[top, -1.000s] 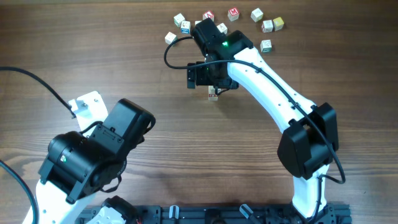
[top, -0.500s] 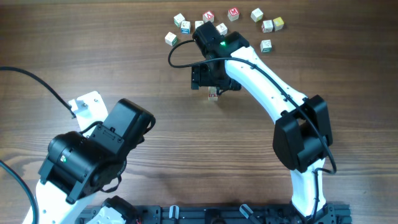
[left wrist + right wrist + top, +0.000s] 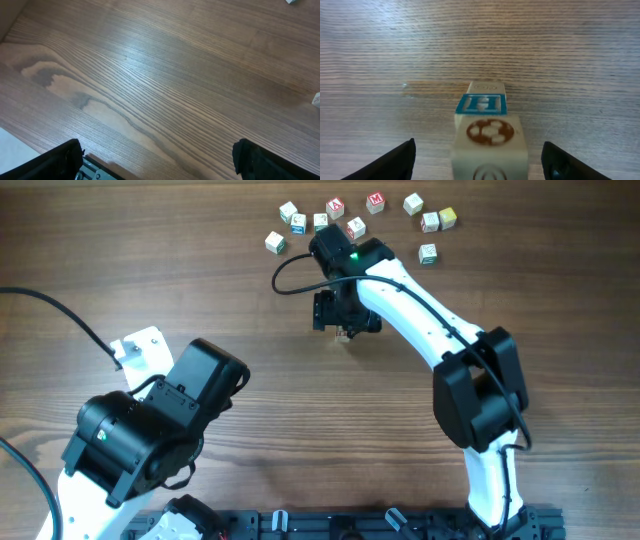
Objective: Form a tower
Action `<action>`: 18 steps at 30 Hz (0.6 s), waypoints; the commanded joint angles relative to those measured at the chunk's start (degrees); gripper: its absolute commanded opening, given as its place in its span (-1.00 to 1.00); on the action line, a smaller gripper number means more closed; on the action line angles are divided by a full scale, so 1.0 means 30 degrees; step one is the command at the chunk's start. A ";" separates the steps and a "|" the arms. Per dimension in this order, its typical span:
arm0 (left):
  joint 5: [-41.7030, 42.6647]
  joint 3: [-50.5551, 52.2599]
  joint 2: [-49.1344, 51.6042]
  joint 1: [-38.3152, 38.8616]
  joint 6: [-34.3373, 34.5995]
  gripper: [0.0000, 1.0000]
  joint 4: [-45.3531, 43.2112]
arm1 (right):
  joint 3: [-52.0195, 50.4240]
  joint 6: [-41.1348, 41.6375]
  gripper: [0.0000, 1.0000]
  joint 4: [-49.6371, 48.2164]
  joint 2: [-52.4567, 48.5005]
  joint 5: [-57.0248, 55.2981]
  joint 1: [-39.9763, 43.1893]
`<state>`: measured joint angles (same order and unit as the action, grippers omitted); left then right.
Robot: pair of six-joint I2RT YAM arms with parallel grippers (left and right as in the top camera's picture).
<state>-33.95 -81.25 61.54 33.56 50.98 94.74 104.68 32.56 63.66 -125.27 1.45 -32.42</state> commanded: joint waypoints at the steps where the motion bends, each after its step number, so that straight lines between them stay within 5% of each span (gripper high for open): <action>1: 0.0022 0.0022 -0.0015 -0.0117 0.0306 1.00 0.0000 | -0.0066 0.0138 0.57 -0.0080 -0.0656 0.0175 0.0066; 4: 0.0022 0.0022 -0.0015 -0.0117 0.0306 1.00 0.0000 | -0.0066 0.0131 0.55 -0.0189 -0.0758 0.0168 0.0066; 10: 0.0022 0.0022 -0.0015 -0.0117 0.0306 1.00 0.0000 | -0.0066 0.0146 0.20 -0.0386 -0.0823 0.0175 0.0066; 18: 0.0022 0.0022 -0.0015 -0.0117 0.0306 1.00 0.0000 | -0.0066 0.0138 0.11 -0.0372 -0.0933 0.0175 0.0066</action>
<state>-33.95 -81.25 61.54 33.56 50.98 94.74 104.68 32.95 62.61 -126.56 1.45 -32.42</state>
